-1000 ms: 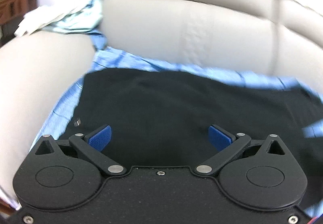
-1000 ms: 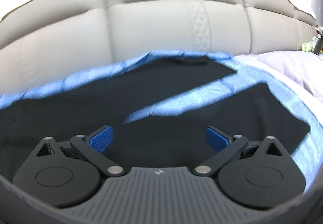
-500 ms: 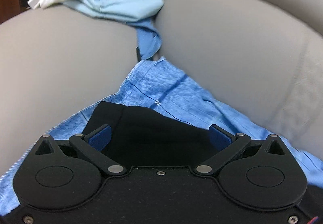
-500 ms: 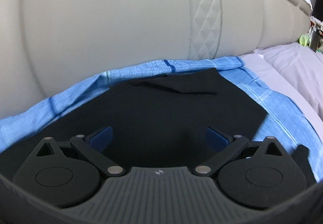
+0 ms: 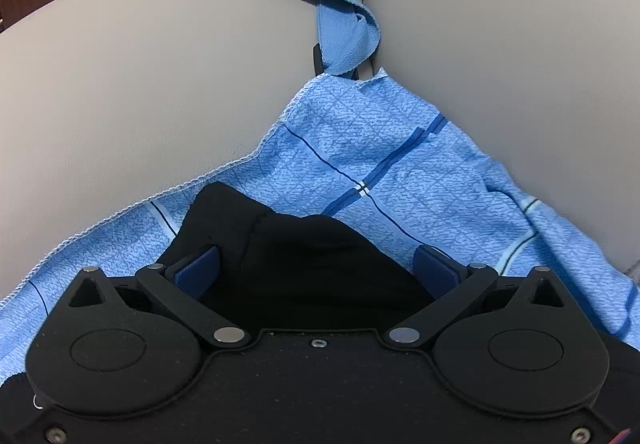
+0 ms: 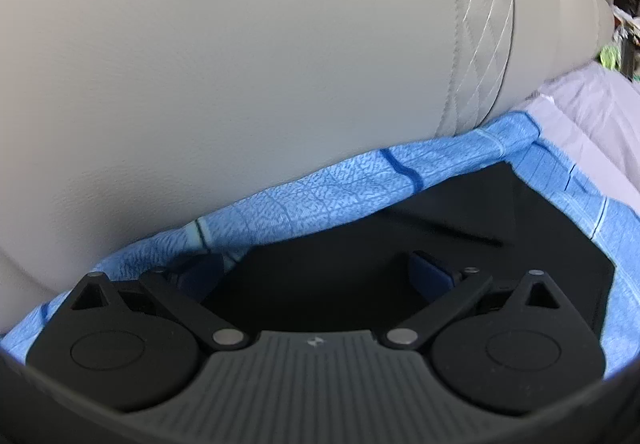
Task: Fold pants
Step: 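Grasp the trouser leg hem with the left gripper while the right gripper grasps the other hem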
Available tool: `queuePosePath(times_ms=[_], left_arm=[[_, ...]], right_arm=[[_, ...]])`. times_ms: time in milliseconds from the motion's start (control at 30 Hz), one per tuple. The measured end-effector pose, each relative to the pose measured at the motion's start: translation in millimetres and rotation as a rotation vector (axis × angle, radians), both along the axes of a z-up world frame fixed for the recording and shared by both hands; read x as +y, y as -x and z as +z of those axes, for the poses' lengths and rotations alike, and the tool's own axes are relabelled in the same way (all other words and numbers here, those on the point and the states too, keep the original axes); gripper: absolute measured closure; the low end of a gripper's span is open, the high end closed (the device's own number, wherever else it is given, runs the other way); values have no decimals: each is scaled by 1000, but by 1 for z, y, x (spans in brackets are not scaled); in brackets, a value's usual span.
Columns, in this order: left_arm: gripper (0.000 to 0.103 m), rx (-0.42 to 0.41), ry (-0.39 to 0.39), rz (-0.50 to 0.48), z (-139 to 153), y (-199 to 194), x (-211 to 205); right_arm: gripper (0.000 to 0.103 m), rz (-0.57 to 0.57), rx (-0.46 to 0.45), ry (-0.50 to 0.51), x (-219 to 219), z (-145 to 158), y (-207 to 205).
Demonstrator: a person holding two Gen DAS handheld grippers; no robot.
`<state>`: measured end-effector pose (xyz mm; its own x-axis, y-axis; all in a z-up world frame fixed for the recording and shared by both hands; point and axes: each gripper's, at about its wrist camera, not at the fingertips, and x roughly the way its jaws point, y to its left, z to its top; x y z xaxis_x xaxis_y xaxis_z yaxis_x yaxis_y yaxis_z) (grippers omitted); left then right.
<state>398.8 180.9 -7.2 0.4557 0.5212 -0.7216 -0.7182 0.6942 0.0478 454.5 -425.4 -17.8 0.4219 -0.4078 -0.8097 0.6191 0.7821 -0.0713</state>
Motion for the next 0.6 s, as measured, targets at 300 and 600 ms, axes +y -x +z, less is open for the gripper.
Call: queuePosePath(times_ms=[300,600], left_arm=[[51,35,-21,28,10,5,0],[94,-111,23,-77,61,44,1]], right_arm=[[84,19,-4,78,10,7,12],[96,29,-178,21,-13,68,74]])
